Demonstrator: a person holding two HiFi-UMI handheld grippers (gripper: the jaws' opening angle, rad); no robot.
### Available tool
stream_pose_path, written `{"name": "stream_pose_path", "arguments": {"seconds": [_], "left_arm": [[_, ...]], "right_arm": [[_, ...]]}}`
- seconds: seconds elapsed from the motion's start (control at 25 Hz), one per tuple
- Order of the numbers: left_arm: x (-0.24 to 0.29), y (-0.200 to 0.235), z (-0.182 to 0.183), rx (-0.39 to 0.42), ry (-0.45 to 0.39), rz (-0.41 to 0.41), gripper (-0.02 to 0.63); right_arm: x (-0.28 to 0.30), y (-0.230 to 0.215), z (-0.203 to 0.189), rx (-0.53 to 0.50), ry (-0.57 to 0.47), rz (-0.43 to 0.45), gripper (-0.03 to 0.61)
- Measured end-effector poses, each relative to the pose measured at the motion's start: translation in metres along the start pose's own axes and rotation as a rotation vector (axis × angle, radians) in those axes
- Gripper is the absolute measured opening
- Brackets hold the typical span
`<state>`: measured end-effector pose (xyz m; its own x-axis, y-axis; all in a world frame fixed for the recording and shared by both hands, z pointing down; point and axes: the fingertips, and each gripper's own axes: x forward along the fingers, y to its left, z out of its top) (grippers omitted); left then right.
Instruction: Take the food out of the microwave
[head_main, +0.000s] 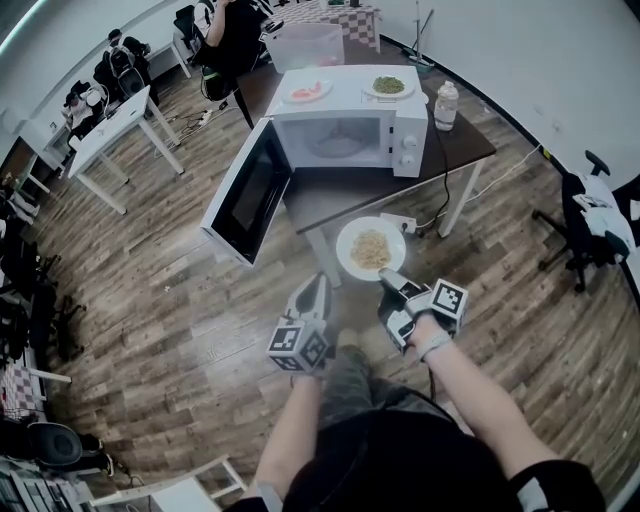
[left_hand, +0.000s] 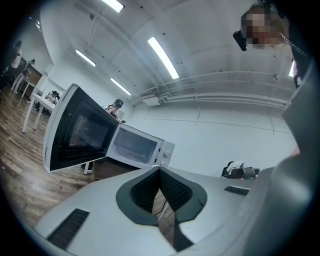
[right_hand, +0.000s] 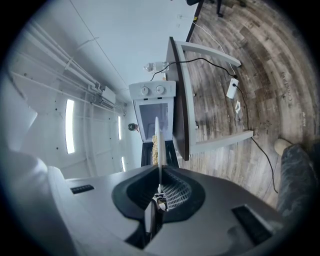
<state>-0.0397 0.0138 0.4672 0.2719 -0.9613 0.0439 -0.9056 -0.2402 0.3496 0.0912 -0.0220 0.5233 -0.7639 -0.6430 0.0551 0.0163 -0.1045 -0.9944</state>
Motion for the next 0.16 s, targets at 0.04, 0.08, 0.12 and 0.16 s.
{"name": "stream_pose_path", "arguments": {"seconds": [0.04,0.08,0.12,0.16], "left_arm": [[0.001,0.0008,-0.0011,0.0,0.0,0.002,0.011],[0.0022,0.0012,-0.0024,0.0,0.001,0.003,0.011],[0.0036,0.0013,-0.0037,0.001,0.001,0.002,0.011],[0.005,0.0012,-0.0049,0.001,0.002,0.002,0.011]], "right_arm": [[0.0009,-0.001,0.0003,0.001,0.003,-0.001,0.015],[0.0017,-0.0022,0.0006,0.001,0.005,-0.002,0.016],[0.0023,-0.0035,0.0009,0.002,0.008,-0.003,0.015],[0.0029,-0.0048,0.0013,0.003,0.011,-0.004,0.015]]}}
